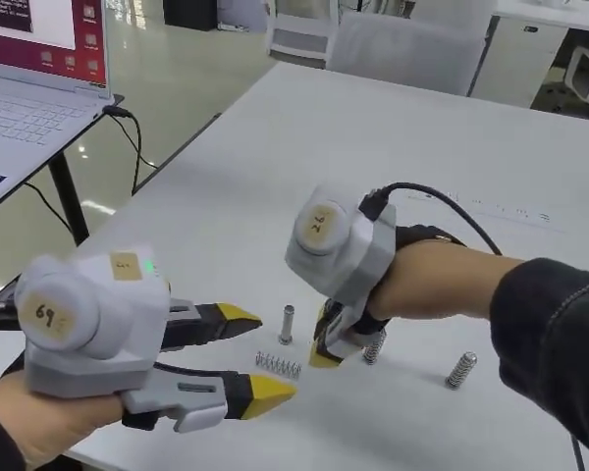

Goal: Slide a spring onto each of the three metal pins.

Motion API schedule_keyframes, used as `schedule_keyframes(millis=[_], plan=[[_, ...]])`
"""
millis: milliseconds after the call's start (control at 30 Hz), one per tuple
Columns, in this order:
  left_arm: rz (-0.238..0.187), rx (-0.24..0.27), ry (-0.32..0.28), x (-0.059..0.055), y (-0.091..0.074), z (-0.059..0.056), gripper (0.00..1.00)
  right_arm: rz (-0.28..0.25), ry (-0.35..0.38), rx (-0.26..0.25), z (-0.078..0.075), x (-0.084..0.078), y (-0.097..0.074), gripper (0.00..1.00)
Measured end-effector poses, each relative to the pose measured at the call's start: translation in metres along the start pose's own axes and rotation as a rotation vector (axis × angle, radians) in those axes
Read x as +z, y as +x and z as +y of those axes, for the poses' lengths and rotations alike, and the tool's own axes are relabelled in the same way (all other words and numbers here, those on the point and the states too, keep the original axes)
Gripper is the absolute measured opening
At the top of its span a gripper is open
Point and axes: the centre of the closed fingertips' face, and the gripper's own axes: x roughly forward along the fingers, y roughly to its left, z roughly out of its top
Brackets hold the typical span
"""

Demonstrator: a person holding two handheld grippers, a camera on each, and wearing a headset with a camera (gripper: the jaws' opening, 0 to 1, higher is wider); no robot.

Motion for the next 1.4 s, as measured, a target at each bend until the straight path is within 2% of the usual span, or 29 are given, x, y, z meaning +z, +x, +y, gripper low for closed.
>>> schedule_keyframes(millis=[300, 467, 633, 700, 800, 1000, 1167, 1300, 1400], plan=[[0.017, -0.004, 0.008, -0.003, 0.001, -0.001, 0.39, -0.021, 0.046, 0.007, -0.003, 0.007, 0.027, 0.11], [0.021, -0.003, 0.006, -0.004, 0.001, 0.000, 0.39, -0.002, 0.059, 0.018, -0.002, 0.002, 0.036, 0.11], [0.023, -0.002, 0.005, -0.005, 0.001, 0.000, 0.38, 0.005, 0.050, 0.011, -0.002, 0.002, 0.041, 0.10], [0.025, -0.002, 0.006, -0.005, 0.001, 0.000, 0.38, 0.002, 0.026, -0.006, -0.005, 0.002, 0.041, 0.08], [0.027, -0.004, 0.007, -0.005, 0.001, -0.001, 0.38, 0.007, 0.019, -0.002, -0.002, 0.001, 0.039, 0.08], [0.028, -0.010, 0.008, -0.005, 0.002, -0.002, 0.38, 0.007, 0.019, 0.016, 0.008, -0.003, 0.017, 0.07], [0.028, -0.022, 0.017, -0.004, 0.003, -0.004, 0.37, 0.017, -0.002, 0.032, 0.018, -0.010, -0.009, 0.07], [0.023, -0.037, 0.021, -0.003, 0.003, -0.007, 0.36, 0.010, -0.007, 0.060, 0.031, -0.013, -0.032, 0.07], [0.031, -0.057, 0.046, -0.003, 0.006, -0.010, 0.33, 0.009, -0.016, 0.060, 0.039, -0.014, -0.047, 0.07]])
